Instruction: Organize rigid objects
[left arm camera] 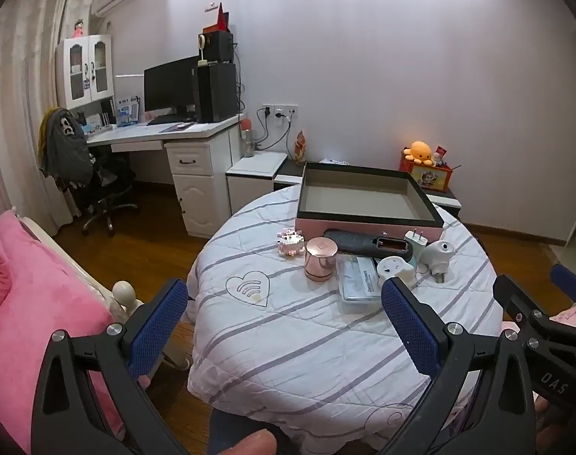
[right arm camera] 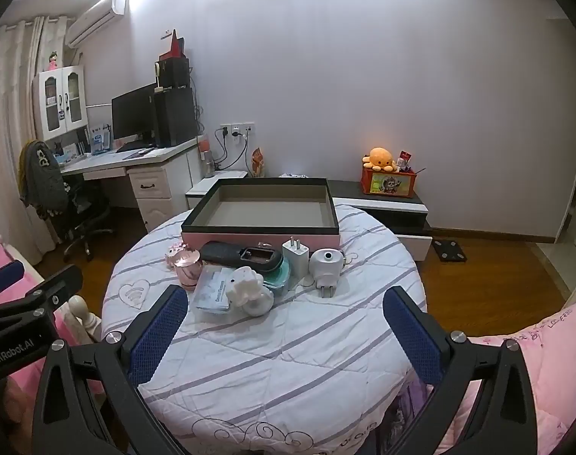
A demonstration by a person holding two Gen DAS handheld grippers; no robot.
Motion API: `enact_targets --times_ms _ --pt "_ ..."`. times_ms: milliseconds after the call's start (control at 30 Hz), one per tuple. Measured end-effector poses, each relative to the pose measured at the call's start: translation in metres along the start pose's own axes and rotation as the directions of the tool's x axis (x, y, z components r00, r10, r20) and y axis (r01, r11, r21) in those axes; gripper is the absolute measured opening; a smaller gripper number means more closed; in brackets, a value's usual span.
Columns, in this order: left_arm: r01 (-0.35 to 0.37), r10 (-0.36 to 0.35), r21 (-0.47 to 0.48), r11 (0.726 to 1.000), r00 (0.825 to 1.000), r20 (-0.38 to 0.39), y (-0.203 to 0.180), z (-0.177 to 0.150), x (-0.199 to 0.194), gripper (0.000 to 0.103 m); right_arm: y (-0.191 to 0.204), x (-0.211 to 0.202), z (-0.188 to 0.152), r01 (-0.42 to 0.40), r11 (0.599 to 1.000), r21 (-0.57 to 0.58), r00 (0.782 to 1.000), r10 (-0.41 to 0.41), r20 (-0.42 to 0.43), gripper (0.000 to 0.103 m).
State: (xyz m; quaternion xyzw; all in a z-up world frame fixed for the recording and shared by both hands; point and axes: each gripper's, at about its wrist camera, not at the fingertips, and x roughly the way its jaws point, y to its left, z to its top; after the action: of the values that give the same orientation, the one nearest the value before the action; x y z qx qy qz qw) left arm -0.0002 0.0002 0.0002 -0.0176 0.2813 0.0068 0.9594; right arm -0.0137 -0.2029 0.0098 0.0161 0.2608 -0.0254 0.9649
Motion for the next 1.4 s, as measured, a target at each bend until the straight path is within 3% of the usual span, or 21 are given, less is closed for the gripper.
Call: enact_targets --times_ms 333,700,1400 --pt "0.017 -0.017 0.011 1.000 1.000 0.019 0.002 0.007 -0.011 0.103 -0.002 -0.004 0.000 0.001 1.000 0.004 1.000 -0.001 0.021 0.103" --pt "-0.017 0.015 0.018 1.000 0.995 0.095 -0.002 0.009 -0.024 0.103 -0.001 -0.006 0.010 0.002 1.000 0.001 0.999 -0.002 0.039 0.103" --pt "0.015 -0.017 0.024 1.000 0.999 0.047 0.000 0.008 -0.009 0.103 -0.005 -0.002 0.011 0.012 1.000 0.008 0.999 -0.012 0.040 0.103"
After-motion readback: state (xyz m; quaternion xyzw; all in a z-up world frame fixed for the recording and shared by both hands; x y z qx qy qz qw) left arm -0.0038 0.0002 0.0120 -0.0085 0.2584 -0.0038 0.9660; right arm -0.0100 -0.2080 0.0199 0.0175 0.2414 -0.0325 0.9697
